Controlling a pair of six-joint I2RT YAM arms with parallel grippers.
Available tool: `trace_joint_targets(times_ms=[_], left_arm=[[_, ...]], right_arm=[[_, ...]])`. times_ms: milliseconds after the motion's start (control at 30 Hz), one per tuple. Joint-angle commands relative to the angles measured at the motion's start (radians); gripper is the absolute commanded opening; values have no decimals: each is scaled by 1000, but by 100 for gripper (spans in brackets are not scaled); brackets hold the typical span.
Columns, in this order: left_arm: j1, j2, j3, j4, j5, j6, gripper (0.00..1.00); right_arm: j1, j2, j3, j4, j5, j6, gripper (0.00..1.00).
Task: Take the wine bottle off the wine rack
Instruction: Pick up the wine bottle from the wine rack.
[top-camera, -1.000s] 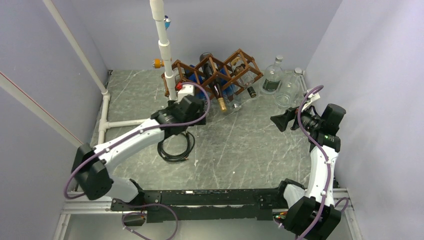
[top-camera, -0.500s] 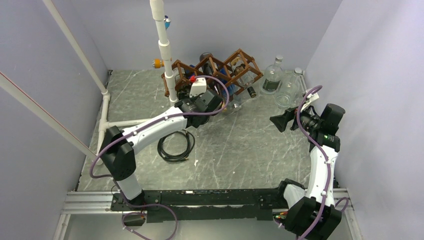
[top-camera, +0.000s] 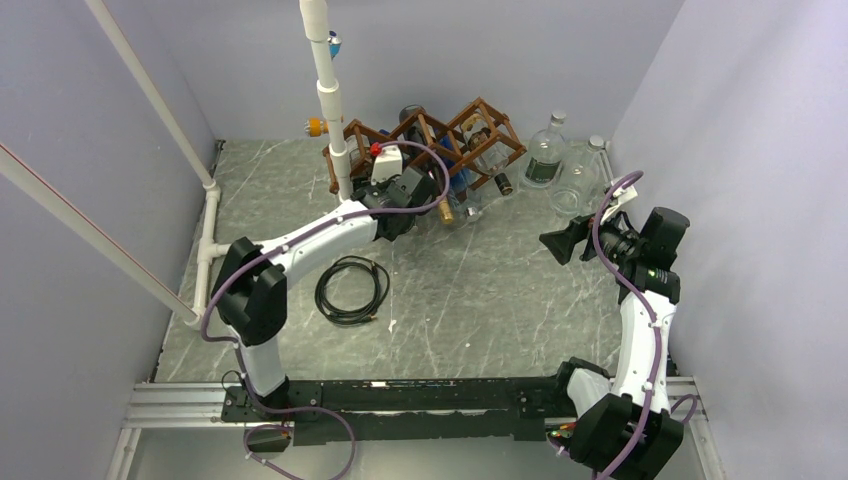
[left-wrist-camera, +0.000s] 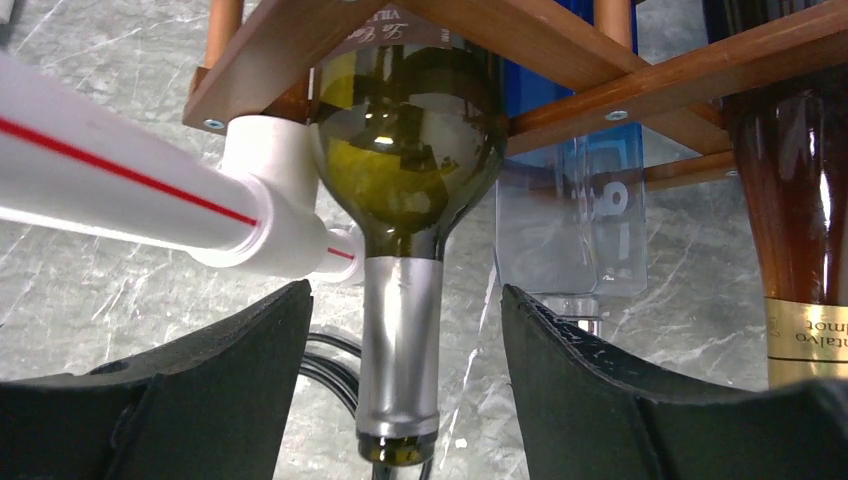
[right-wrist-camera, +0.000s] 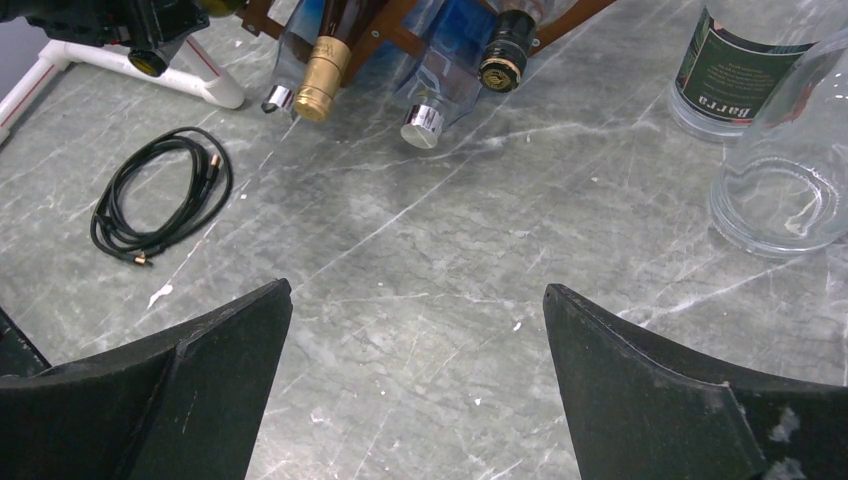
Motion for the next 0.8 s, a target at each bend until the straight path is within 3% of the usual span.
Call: trace_joint_targets(times_ms=[0,767], left_arm=[[21,27,55,42,14,15,74],[94,82,23,114,115,15,62]], right_arm=[[3,-5,39,2,-2,-19,100],[3,-10,42,-7,1,-28,100]])
